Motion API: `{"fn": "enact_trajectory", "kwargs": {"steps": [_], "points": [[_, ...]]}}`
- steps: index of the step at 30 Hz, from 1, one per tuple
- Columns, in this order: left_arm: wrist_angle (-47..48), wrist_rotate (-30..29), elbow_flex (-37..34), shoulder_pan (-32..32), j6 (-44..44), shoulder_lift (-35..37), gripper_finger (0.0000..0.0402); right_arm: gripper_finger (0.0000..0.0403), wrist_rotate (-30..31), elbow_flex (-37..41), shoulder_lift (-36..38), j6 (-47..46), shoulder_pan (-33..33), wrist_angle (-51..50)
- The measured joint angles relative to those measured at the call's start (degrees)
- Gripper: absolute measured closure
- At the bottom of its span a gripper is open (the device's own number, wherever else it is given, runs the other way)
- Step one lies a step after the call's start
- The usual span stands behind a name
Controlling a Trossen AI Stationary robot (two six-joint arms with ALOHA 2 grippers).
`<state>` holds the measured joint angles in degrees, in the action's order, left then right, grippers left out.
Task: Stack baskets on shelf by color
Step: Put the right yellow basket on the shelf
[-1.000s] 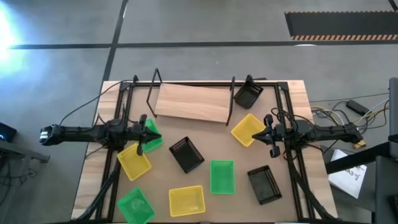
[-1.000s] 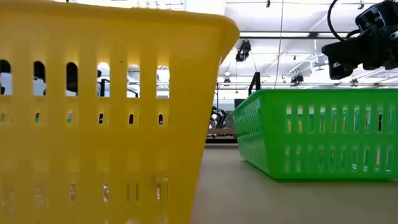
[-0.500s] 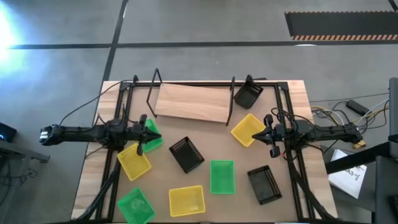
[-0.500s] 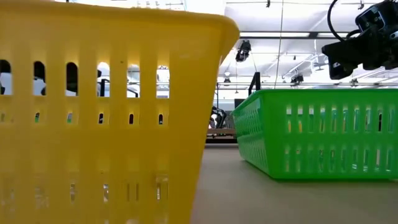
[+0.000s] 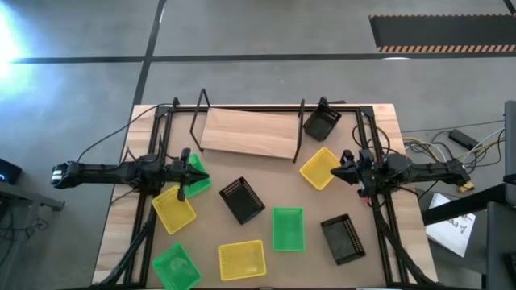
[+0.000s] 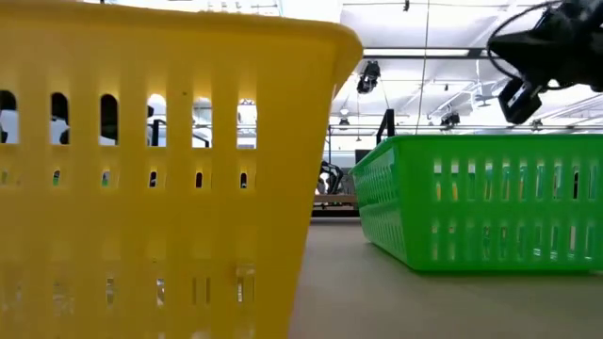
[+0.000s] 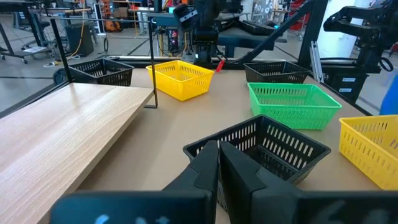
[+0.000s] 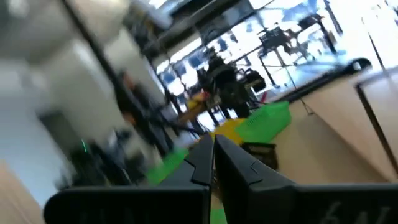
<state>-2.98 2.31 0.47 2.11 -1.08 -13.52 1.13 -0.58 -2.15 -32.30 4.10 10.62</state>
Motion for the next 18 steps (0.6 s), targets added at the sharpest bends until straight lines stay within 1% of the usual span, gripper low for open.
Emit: {"fn": "enact_trajectory", "kwargs": {"steps": [3,5,7,10,13,15,18], "points": [[0.0,0.0,0.0,0.0,0.0,0.0,0.0402,0.0394,4.6,-0.2,-0.6,-12.1,0.0,-0.1],[0.0,0.0,0.0,0.0,0.0,0.0,0.0402,0.0394,6.0,-0.8,-2.4,-17.9,0.0,0.0],[0.0,0.0,0.0,0.0,0.0,0.0,0.0402,0.0394,6.4,-2.3,-4.6,-20.4,0.0,0.0],[0.0,0.0,0.0,0.0,0.0,0.0,0.0402,0.0394,7.6,-6.7,-9.9,-20.6,0.0,-1.7],[0.0,0.0,0.0,0.0,0.0,0.0,0.0402,0.0394,10.4,-14.9,-17.1,-18.7,0.0,-10.1],[0.0,0.0,0.0,0.0,0.0,0.0,0.0402,0.0394,11.4,-21.9,-22.8,-16.0,0.0,-18.9],[0.0,0.0,0.0,0.0,0.0,0.0,0.0402,0.0394,11.4,-32.8,-33.1,-14.5,0.0,-33.3]]}}
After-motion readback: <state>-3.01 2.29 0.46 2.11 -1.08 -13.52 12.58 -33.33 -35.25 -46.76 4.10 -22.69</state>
